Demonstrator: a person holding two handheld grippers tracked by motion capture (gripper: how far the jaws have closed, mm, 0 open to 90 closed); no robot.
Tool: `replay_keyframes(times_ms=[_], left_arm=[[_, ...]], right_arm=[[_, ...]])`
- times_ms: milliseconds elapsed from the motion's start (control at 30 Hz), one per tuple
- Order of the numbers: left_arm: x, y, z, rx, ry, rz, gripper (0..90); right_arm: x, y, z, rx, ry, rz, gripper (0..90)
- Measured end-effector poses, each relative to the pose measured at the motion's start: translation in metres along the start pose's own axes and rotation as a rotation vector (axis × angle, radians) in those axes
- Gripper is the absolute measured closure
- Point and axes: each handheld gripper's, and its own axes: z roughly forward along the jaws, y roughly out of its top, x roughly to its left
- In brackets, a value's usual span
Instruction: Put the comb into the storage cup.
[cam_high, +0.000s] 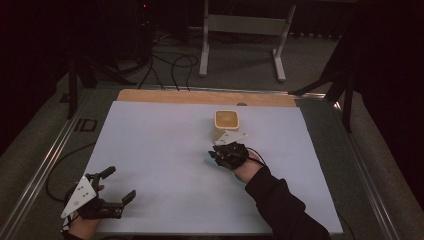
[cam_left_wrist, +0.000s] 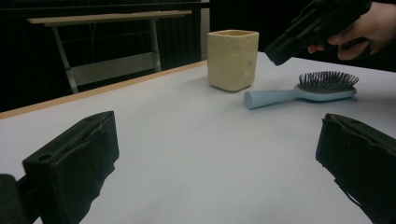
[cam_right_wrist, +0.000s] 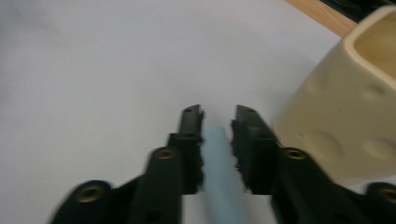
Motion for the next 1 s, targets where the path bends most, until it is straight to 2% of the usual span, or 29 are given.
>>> replay_keyframes(times_ms=[200,400,500,633,700,1000], left_arm=[[0.0,0.0,0.0,0.002,-0.002,0.0,0.0],[0.0,0.0,0.0,0.004,-0.002,0.001,0.0],[0.0,0.0,0.0,0.005,-0.003,0.001,0.0],[0.0,0.0,0.0,0.006,-0.003,0.001,0.0],[0.0,0.0,0.001,0.007,-0.004,0.003,0.0],[-0.001,0.0,0.001,0.006,-0.006,0.003,0.0]], right_arm=[[-0.005,0.0,0.014,0.04,-0.025,0.027,89.9],[-0.007,0.001,0.027,0.108,-0.068,0.012,90.0],[-0.009,0.002,0.033,0.139,-0.086,0.027,90.0],[-0.01,0.003,0.04,0.174,-0.088,0.05,90.0],[-0.01,0.003,0.045,0.197,-0.101,0.039,90.0],[-0.007,0.004,0.059,0.271,-0.137,0.052,90.0]])
